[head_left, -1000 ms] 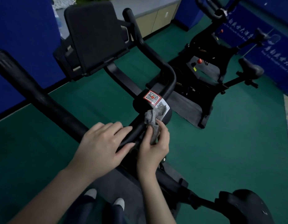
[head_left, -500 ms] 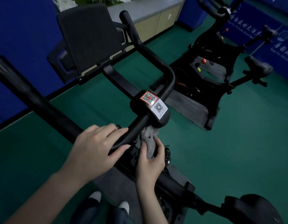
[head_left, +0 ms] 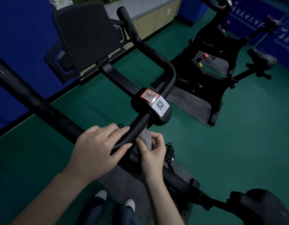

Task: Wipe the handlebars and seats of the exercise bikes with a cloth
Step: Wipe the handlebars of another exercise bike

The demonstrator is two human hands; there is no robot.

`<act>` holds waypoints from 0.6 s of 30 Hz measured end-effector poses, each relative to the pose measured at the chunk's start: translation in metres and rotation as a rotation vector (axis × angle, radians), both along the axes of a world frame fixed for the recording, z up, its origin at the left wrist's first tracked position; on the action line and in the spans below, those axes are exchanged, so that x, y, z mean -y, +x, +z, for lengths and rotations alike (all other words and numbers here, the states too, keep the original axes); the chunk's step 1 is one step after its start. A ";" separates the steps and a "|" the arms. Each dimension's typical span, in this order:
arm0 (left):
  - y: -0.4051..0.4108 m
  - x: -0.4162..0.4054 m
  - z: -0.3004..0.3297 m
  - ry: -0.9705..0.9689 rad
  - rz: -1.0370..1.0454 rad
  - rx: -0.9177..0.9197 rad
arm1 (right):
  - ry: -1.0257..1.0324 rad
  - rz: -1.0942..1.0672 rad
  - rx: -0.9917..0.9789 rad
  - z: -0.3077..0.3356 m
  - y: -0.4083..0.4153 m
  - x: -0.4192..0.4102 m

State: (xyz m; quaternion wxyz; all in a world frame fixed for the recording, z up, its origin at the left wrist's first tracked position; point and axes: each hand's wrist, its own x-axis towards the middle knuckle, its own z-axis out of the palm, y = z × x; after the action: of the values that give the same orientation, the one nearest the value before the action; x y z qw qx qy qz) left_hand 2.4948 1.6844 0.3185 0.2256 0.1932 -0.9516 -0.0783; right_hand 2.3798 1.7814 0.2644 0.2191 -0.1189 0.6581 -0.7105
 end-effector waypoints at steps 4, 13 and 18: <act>0.000 0.001 -0.001 -0.014 -0.004 -0.013 | -0.017 -0.093 -0.020 0.004 -0.015 0.004; 0.003 0.002 0.001 0.013 -0.040 0.002 | 0.023 -0.081 -0.088 0.014 0.009 -0.017; 0.004 0.008 0.006 0.116 -0.115 0.024 | 0.003 -0.286 -0.148 0.027 0.018 -0.037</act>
State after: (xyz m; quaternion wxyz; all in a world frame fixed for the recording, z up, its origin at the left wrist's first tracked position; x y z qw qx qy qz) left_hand 2.4987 1.6768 0.3245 0.1977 0.1521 -0.9576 -0.1439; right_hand 2.3976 1.8180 0.2918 0.0668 -0.0756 0.6836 -0.7228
